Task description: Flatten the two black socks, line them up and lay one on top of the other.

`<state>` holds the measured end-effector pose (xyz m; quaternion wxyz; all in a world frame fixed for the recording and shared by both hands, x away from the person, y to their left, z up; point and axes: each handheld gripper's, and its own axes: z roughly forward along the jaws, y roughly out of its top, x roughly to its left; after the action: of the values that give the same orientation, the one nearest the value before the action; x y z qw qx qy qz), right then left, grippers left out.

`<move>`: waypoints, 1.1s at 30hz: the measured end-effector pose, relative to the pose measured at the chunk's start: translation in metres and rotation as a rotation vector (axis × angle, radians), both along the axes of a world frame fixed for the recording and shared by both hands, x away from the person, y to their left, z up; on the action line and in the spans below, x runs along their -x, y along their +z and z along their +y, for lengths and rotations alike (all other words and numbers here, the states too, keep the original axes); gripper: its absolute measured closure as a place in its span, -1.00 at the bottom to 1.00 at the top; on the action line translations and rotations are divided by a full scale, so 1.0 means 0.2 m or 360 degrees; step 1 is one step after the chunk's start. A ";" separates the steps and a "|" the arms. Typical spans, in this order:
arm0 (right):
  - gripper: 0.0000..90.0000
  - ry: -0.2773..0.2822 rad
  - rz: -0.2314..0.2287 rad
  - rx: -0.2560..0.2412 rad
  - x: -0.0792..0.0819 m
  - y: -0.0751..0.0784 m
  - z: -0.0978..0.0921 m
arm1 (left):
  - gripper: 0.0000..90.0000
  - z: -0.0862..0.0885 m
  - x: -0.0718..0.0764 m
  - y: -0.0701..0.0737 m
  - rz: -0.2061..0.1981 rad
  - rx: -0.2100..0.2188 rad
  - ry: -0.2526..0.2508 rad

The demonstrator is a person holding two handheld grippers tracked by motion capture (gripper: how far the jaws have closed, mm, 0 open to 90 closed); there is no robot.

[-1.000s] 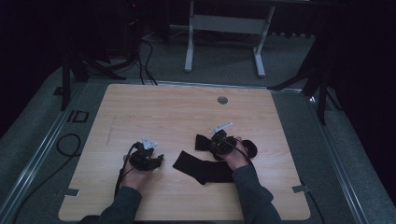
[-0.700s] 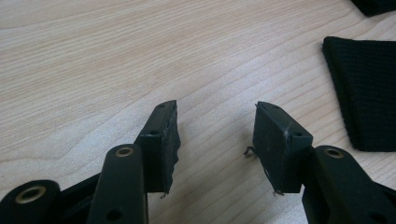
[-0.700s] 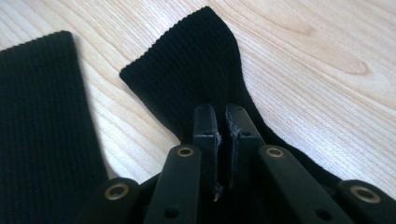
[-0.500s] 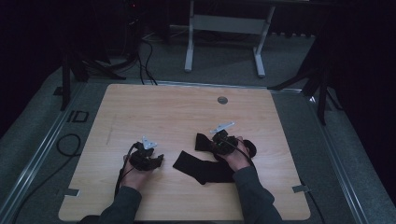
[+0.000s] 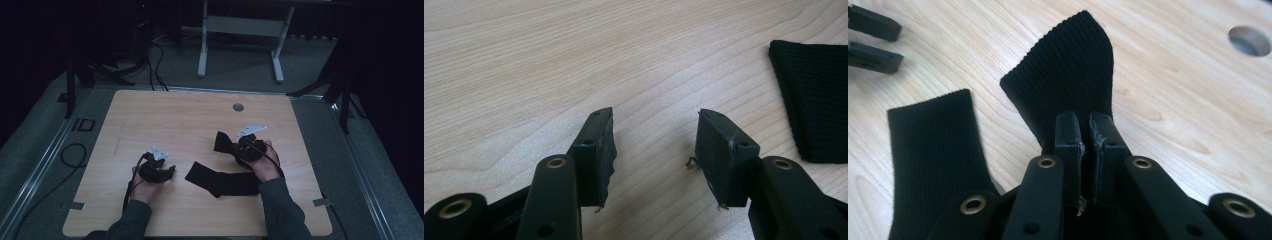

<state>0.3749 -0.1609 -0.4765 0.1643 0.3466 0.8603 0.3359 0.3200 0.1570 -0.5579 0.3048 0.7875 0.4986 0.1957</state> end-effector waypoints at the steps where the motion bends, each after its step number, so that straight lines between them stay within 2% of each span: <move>1: 0.87 0.0007 -0.0018 0.0000 0.01 0.01 -0.01 | 0.12 0.00 0.00 0.00 0.0000 0.0000 0.0000; 3: 0.87 0.0010 -0.0032 0.0000 0.02 0.03 -0.01 | 0.12 0.00 0.00 0.00 0.0000 0.0000 0.0000; 12: 0.87 0.0004 -0.0216 -0.0069 0.13 0.26 -0.13 | 0.12 0.00 0.00 0.00 0.0000 0.0005 0.0004; 16: 0.87 0.0022 -0.0276 -0.0065 0.20 0.32 -0.14 | 0.12 0.00 0.00 0.00 -0.0001 0.0006 0.0005; 19: 0.87 0.0030 -0.0296 -0.0083 0.23 0.34 -0.15 | 0.12 0.00 0.00 0.00 -0.0001 0.0005 0.0005; 21: 0.87 0.0050 -0.0307 -0.0118 0.28 0.37 -0.15 | 0.12 0.00 0.00 0.00 -0.0001 0.0002 0.0003; 23: 0.87 0.0060 -0.0303 -0.0126 0.30 0.38 -0.15 | 0.12 0.00 0.00 0.00 -0.0002 0.0002 0.0004; 24: 0.87 0.0079 -0.0261 -0.0144 0.32 0.37 -0.14 | 0.12 0.00 0.00 0.00 -0.0002 0.0002 0.0004; 25: 0.87 0.0079 -0.0261 -0.0144 0.32 0.37 -0.14 | 0.12 0.00 0.00 0.00 -0.0002 0.0002 0.0004; 26: 0.87 0.0096 -0.0220 -0.0130 0.33 0.33 -0.11 | 0.12 0.00 0.00 0.00 -0.0001 0.0002 0.0004; 28: 0.87 0.0102 -0.0184 -0.0118 0.33 0.29 -0.08 | 0.12 0.00 0.00 0.00 0.0002 0.0001 0.0003; 33: 0.87 0.0080 -0.0044 -0.0146 0.30 0.15 0.01 | 0.12 0.00 0.00 0.00 -0.0002 0.0002 0.0001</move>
<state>0.3154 -0.1587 -0.4466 0.1517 0.3274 0.8501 0.3836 0.3197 0.1570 -0.5581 0.3054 0.7870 0.4989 0.1960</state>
